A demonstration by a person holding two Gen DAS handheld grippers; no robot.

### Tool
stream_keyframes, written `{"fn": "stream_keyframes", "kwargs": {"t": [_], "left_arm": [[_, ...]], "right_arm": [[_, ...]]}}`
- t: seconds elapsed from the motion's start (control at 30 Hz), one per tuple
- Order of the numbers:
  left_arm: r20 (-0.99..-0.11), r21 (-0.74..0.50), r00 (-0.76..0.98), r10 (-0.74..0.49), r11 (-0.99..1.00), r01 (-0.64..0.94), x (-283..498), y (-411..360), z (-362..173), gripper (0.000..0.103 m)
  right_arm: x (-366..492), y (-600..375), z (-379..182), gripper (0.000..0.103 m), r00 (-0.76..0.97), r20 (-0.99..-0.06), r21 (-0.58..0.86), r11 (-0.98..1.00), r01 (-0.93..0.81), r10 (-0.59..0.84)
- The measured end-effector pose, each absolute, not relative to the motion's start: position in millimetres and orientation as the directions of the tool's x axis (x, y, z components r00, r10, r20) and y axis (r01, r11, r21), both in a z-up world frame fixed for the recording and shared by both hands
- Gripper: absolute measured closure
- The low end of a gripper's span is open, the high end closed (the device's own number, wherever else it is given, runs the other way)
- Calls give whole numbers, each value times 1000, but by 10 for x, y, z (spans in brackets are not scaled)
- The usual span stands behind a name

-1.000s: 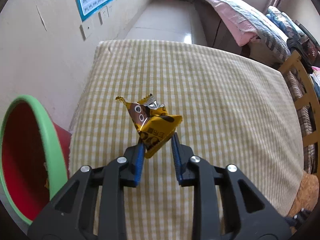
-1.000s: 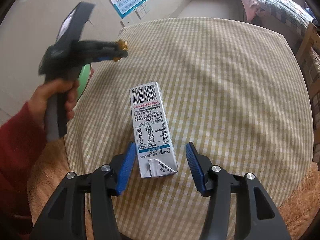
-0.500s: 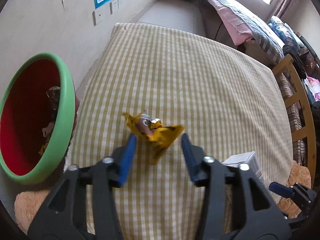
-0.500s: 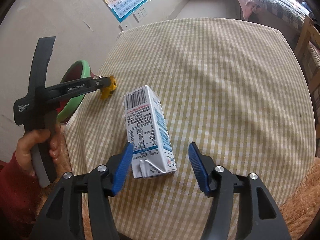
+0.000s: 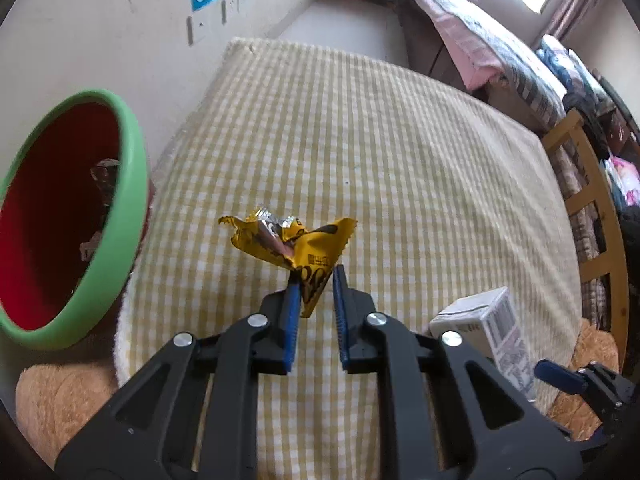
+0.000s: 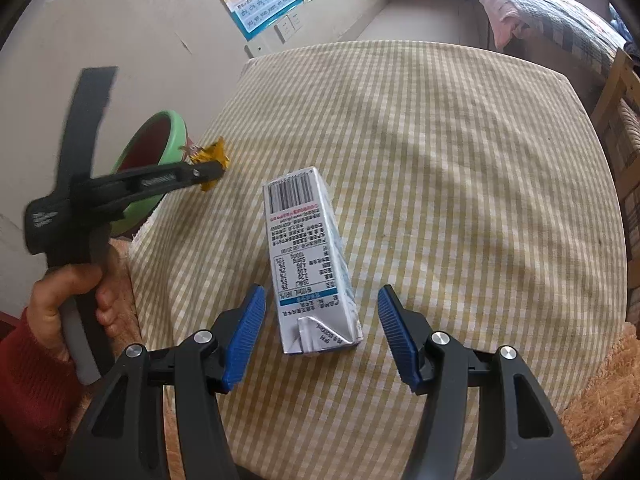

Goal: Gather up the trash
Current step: 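Lift the yellow wrapper toward the bucket with the left gripper while the right holds the carton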

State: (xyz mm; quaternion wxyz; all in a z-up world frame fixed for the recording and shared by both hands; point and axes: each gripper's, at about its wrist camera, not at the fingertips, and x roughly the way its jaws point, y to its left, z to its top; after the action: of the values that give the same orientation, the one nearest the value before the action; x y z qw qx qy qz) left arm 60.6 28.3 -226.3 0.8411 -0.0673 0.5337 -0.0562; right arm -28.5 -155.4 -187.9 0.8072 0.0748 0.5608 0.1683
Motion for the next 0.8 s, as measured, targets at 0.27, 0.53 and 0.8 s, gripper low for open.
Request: {"fn": "stream_keyframes", "kwargs": {"t": [0.27, 0.53, 0.8], "left_arm": [[-863, -172, 486, -135, 984, -33, 332, 405, -1933, 88], [-833, -109, 549, -73, 994, -33, 164, 419, -1644, 88], [-808, -69, 588, -29, 997, -46, 130, 505, -1490, 88]], "right_arm": [[-277, -1396, -2011, 47, 293, -907, 239, 942, -235, 303], [-266, -1390, -1970, 63, 316, -898, 233, 941, -246, 305], [-209, -1372, -1697, 63, 368, -868, 247, 933, -260, 333]]}}
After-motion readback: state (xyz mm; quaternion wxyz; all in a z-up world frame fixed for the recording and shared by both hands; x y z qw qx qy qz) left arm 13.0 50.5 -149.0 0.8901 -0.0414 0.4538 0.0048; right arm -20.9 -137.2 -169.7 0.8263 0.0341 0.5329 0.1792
